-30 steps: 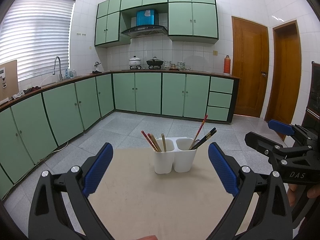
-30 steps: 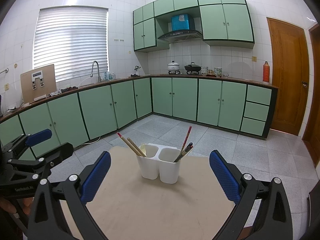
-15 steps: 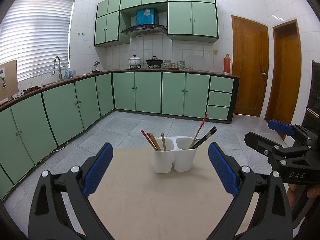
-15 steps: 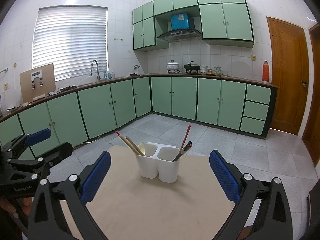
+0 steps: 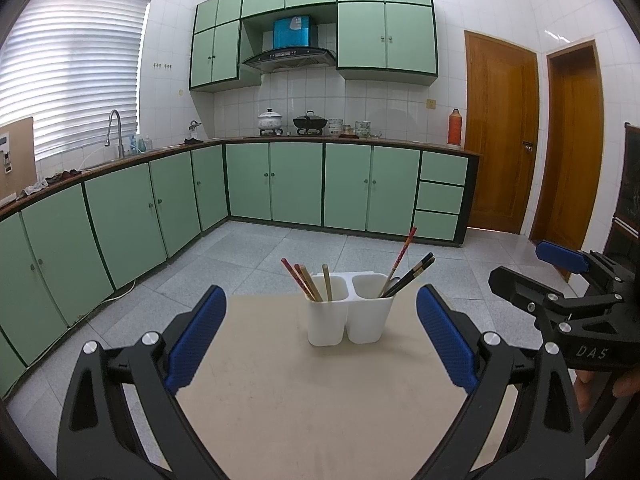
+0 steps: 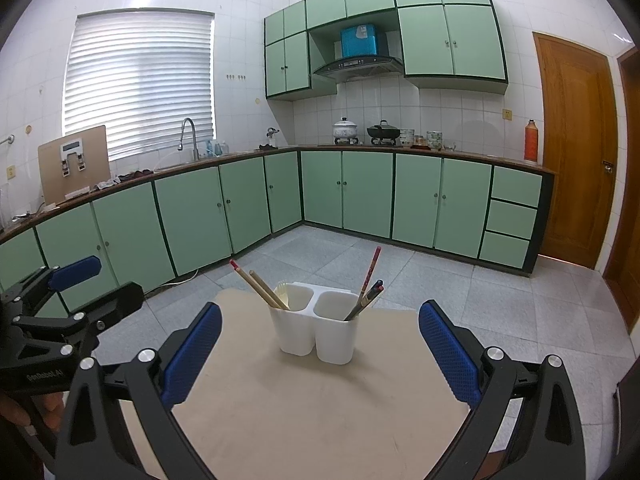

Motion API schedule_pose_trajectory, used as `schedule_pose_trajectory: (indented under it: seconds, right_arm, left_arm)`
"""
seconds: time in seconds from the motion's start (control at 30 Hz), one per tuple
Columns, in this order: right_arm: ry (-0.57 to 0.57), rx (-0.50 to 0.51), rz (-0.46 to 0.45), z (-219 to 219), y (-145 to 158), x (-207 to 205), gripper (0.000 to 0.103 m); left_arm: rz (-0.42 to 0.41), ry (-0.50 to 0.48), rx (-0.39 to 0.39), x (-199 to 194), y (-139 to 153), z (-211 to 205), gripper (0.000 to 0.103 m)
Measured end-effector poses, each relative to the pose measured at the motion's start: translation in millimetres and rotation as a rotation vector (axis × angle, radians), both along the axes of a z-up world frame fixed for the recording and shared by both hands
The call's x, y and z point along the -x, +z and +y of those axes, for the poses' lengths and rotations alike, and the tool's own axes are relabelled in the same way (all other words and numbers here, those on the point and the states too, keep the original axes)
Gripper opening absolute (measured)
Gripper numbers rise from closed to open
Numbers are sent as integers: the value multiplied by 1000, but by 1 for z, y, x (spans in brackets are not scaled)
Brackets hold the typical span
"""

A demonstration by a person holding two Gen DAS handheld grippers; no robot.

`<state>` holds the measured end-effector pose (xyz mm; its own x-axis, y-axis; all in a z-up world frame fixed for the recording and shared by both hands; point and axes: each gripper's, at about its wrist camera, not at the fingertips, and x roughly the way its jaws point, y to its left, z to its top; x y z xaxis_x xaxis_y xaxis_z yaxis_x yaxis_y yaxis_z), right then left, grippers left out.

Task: Organize utensils

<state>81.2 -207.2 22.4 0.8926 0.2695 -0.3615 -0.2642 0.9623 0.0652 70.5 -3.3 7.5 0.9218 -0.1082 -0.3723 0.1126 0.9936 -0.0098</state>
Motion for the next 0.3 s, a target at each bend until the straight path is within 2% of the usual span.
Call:
schedule_pose_trajectory:
  seconds: [0.3]
  right_arm:
    - [-4, -2, 7, -3, -8, -1, 97]
  left_arm:
    - [10, 7, 6, -2, -2, -2, 93]
